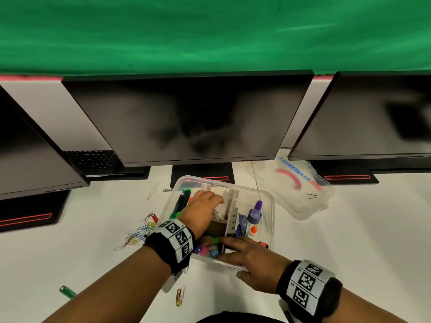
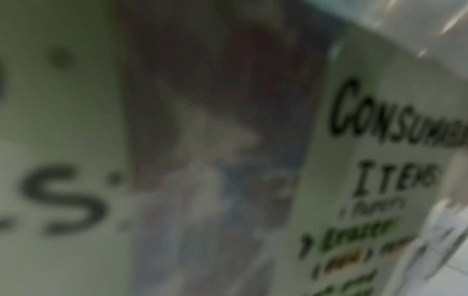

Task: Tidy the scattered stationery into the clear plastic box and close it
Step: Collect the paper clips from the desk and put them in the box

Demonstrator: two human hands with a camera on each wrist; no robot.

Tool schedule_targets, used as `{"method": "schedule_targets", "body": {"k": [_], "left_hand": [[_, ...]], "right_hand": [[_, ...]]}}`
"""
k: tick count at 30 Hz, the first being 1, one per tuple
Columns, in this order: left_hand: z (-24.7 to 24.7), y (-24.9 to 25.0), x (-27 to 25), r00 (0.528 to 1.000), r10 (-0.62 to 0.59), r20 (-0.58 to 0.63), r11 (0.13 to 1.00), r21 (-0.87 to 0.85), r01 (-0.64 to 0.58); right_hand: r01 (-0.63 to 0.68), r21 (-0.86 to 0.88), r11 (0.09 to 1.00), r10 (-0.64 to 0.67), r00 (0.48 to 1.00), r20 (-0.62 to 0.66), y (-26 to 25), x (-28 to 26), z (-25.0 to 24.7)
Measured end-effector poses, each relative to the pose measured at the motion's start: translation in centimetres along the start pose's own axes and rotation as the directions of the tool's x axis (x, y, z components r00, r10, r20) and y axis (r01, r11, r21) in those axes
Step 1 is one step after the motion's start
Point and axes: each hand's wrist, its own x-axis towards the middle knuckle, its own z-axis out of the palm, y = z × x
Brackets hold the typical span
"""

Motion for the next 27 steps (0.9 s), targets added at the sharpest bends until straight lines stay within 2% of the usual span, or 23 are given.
{"method": "schedule_targets", "body": {"k": [2, 5, 7, 9, 11, 15, 17, 19, 23, 27], "left_hand": [[-0.6, 0.3, -0.8, 0.987, -0.088, -0.132, 0.981, -0.186, 0.063], [-1.3, 0.8, -2.0, 0.936, -0.222, -0.272, 0.870, -0.489, 0.064], [-1.6, 1.0, -2.4, 0.910, -0.274, -0.312, 0.749, -0.663, -0.002], [-1.8, 1.3, -2.5, 0.899, -0.298, -0.320, 0.656, -0.753, -0.050], [-1.9, 1.8, -2.7, 0.911, -0.276, -0.307, 0.610, -0.789, -0.081], [-2.0, 2.7, -3.5, 0.936, -0.227, -0.270, 0.505, -0.854, -0.124], [-2.0, 2.8, -3.9, 0.946, -0.203, -0.254, 0.506, -0.854, -0.121], [-1.8, 2.4, -4.1, 0.947, -0.215, -0.237, 0.491, -0.865, -0.105], [-1.5, 2.0, -4.2, 0.912, -0.327, -0.248, 0.424, -0.901, -0.093], [-0.9, 2.2, -4.0, 0.859, -0.401, -0.318, 0.458, -0.882, -0.112]], "right_hand": [[0.003, 0.070, 0.998, -0.003, 1.000, 0.000, -0.2, -0.2, -0.6], [0.033, 0.221, 0.975, 0.004, 0.987, -0.162, -0.5, -0.5, -1.9], [-0.006, 0.338, 0.941, 0.107, 0.954, -0.282, -0.6, -0.3, -3.0], [-0.075, 0.455, 0.887, 0.231, 0.926, -0.299, -1.1, 0.6, -4.1], [-0.127, 0.528, 0.840, 0.290, 0.926, -0.240, -1.4, 1.9, -4.9], [-0.088, 0.615, 0.783, 0.252, 0.950, -0.185, -2.6, 4.1, -5.5], [-0.091, 0.673, 0.734, 0.284, 0.941, -0.183, -3.3, 4.8, -5.4], [-0.107, 0.759, 0.642, 0.329, 0.933, -0.148, -3.8, 5.3, -5.3], [-0.101, 0.873, 0.478, 0.301, 0.952, -0.054, -4.7, 5.6, -5.0], [-0.108, 0.935, 0.338, 0.290, 0.957, 0.006, -4.6, 5.9, -4.8]]}}
